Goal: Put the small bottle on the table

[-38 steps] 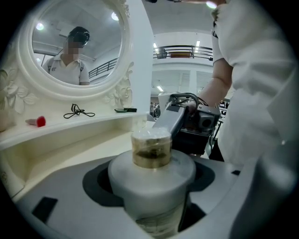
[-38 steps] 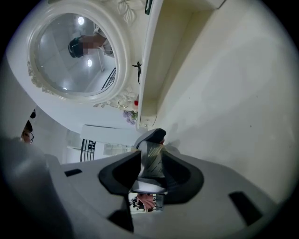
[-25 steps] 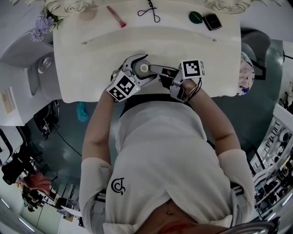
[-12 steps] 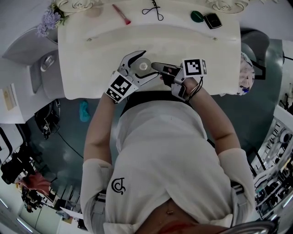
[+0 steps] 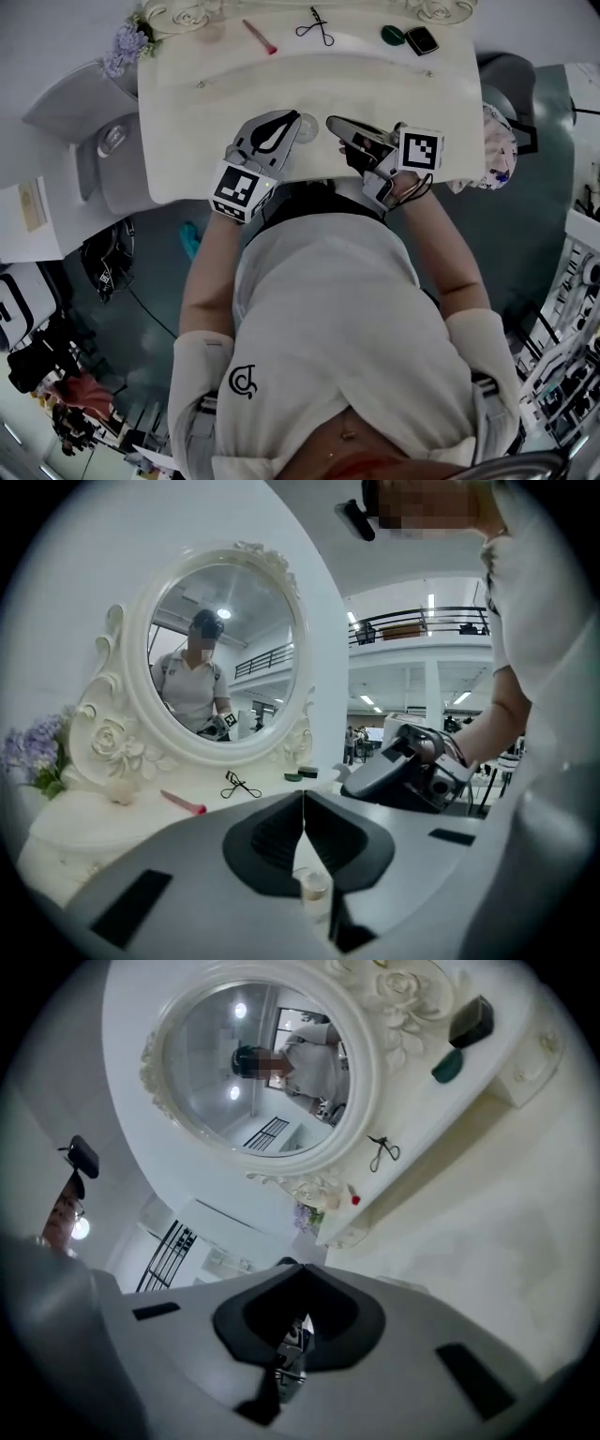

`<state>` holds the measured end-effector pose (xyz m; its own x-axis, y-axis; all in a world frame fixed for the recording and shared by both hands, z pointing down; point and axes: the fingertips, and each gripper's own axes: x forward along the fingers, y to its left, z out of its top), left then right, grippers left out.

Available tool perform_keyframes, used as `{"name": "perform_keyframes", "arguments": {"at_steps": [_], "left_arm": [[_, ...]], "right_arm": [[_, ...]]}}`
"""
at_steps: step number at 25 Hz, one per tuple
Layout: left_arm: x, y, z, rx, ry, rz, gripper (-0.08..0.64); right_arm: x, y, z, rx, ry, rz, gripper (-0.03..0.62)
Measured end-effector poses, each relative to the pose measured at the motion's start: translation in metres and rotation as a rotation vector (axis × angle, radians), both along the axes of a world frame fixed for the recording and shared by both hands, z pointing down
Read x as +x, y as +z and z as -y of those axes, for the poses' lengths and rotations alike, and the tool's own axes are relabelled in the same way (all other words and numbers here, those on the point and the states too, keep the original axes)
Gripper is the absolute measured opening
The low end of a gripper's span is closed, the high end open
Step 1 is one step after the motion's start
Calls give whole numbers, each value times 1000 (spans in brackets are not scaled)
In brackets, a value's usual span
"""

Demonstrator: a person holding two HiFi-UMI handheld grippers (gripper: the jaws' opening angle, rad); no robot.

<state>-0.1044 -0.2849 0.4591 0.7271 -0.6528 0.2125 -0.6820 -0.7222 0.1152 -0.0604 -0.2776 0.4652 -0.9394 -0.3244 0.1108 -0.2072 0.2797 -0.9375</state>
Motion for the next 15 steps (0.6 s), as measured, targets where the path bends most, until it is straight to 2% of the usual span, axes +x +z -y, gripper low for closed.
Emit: {"name": "perform_keyframes", "arguments": {"at_steps": [5,11,15], "left_arm": [[-16,-39,-11,71,-23,46,12],[-25,-94,-17,149,-34,17,14],[-35,-120,-16,199,-72,46,12]], "right_arm": [[0,-30,-8,218,39,-156,6],[-5,-87,-10,556,98,-259,6],[3,-123,-4,784,179,-366,6]]}}
